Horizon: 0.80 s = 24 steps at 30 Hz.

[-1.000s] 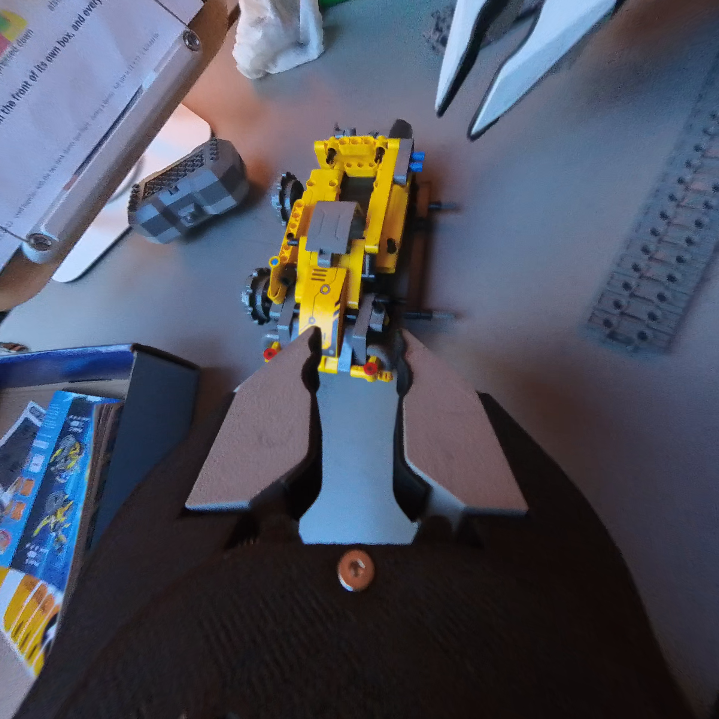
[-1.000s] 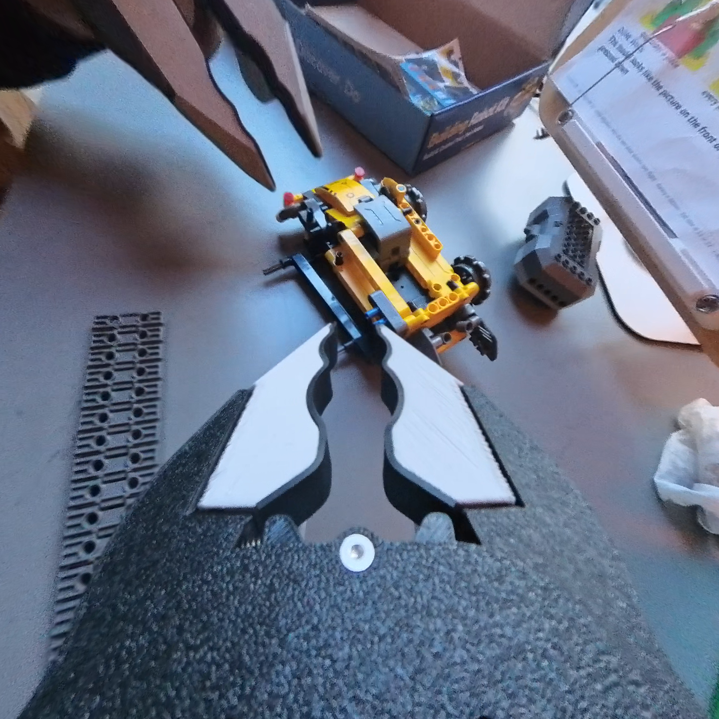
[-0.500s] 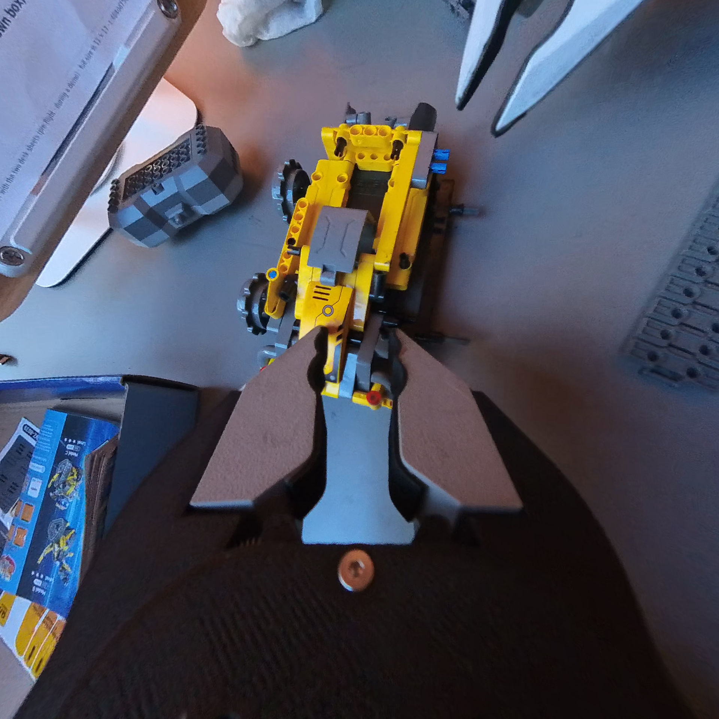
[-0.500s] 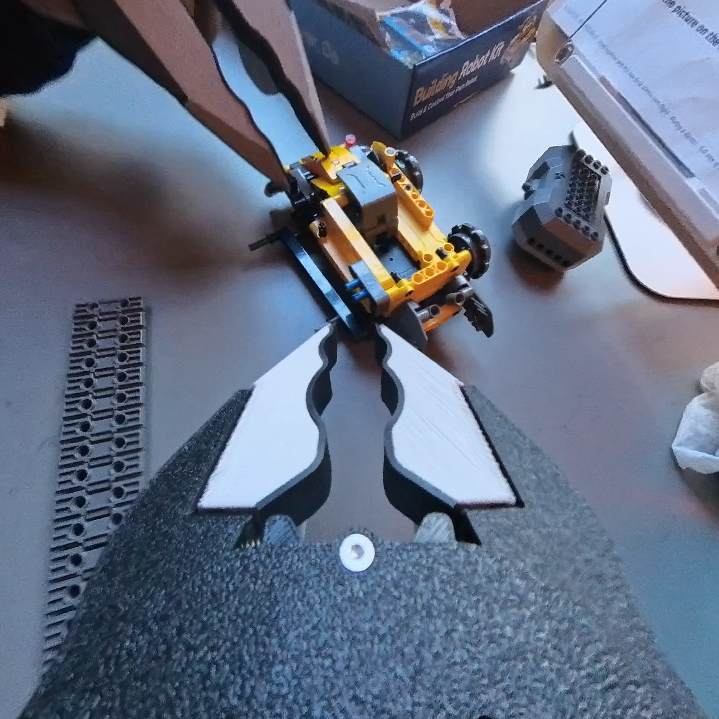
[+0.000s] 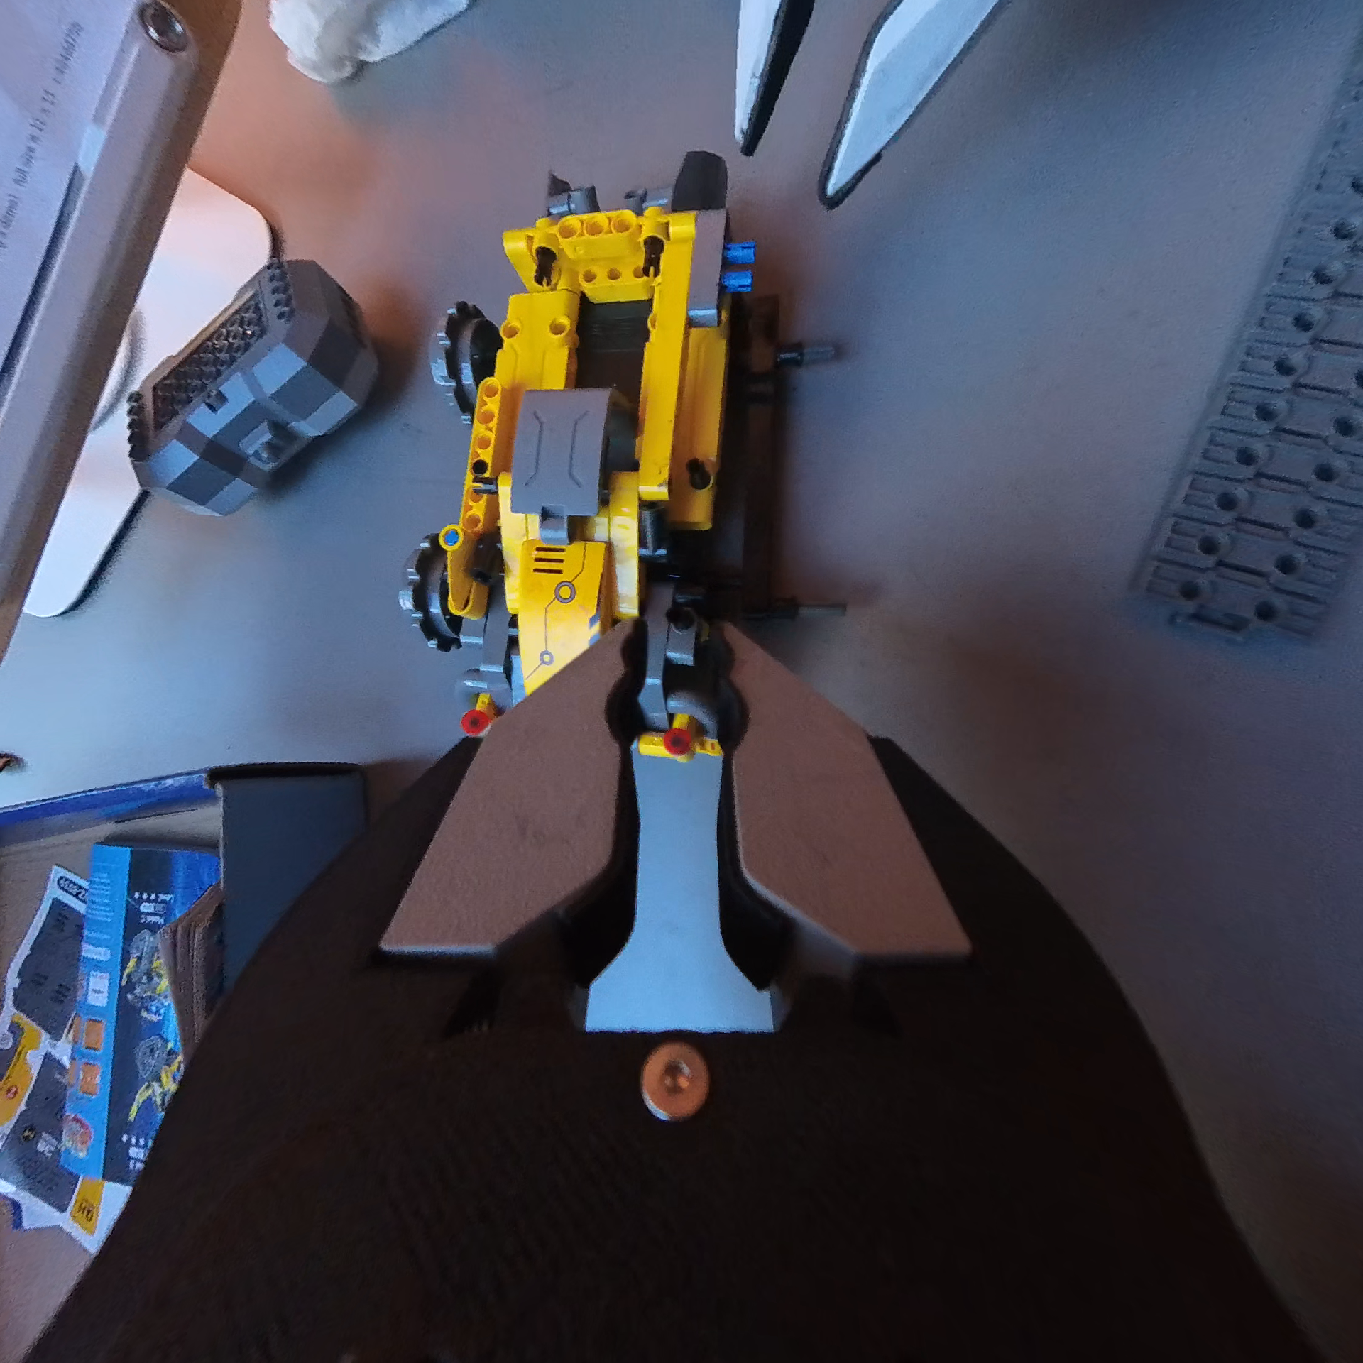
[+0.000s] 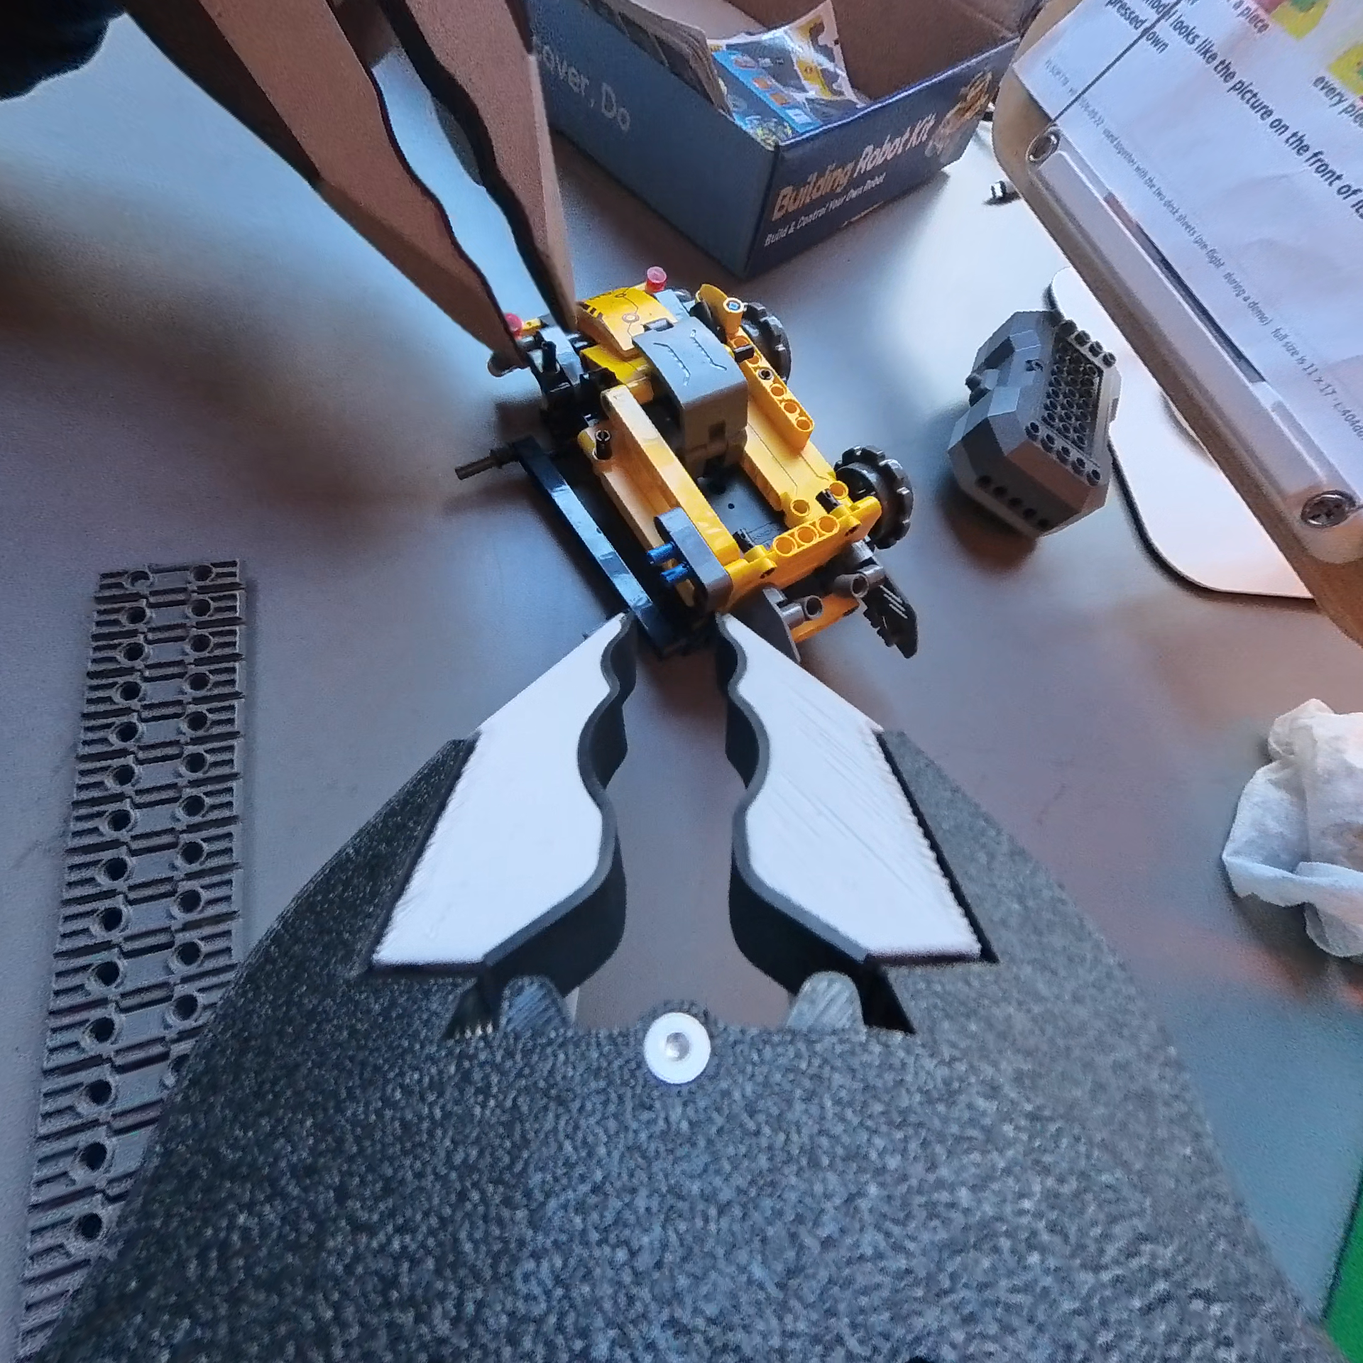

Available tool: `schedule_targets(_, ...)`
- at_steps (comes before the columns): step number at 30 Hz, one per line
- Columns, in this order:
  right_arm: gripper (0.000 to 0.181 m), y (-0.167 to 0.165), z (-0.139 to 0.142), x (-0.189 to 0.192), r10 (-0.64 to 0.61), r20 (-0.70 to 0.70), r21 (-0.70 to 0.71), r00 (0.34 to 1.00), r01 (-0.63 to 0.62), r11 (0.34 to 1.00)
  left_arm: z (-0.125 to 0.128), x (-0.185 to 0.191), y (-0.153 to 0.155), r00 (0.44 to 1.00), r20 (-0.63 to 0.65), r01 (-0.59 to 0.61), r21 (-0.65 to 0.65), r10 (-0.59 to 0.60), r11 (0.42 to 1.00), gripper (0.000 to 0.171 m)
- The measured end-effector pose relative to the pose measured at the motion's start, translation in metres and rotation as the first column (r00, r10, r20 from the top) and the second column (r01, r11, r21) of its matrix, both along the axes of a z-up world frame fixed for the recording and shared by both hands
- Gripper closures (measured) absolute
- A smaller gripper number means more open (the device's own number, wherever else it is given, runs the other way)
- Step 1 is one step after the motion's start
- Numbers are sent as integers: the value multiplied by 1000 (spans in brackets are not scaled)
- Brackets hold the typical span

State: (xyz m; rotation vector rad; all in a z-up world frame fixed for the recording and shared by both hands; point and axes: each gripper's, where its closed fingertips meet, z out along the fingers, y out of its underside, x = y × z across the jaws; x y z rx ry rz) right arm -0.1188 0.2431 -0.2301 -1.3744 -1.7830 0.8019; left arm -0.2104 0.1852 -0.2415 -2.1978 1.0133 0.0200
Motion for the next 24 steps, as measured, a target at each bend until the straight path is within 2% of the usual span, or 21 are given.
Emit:
schedule_targets(5,164,-11,-1,-3,43,-5,7,999,-43,999,-6,2,2,999,-13,34,-21,-34,999,154)
schedule_targets(9,165,-22,0,-6,80,-15,41,997,-79,996,-8,-1,7,995,-84,44,-10,-44,999,151)
schedule_targets(11,165,-29,1,-8,102,-27,48,994,-101,994,-7,-3,11,989,-137,50,25,-46,998,164)
schedule_targets(14,163,-34,-1,-11,119,-23,119,993,-115,986,-6,-3,12,989,-144,38,1,-38,999,164)
schedule_targets(17,162,-38,-7,-14,133,-2,229,991,-129,965,-6,0,11,996,-89,25,-26,-27,999,164)
schedule_targets(20,160,-40,-8,-19,137,1,331,991,-129,935,5,9,10,999,53,18,-78,-14,997,166)
schedule_targets(24,154,-35,-4,-24,120,-12,514,993,-97,852,20,16,10,978,209,12,-182,27,983,167)
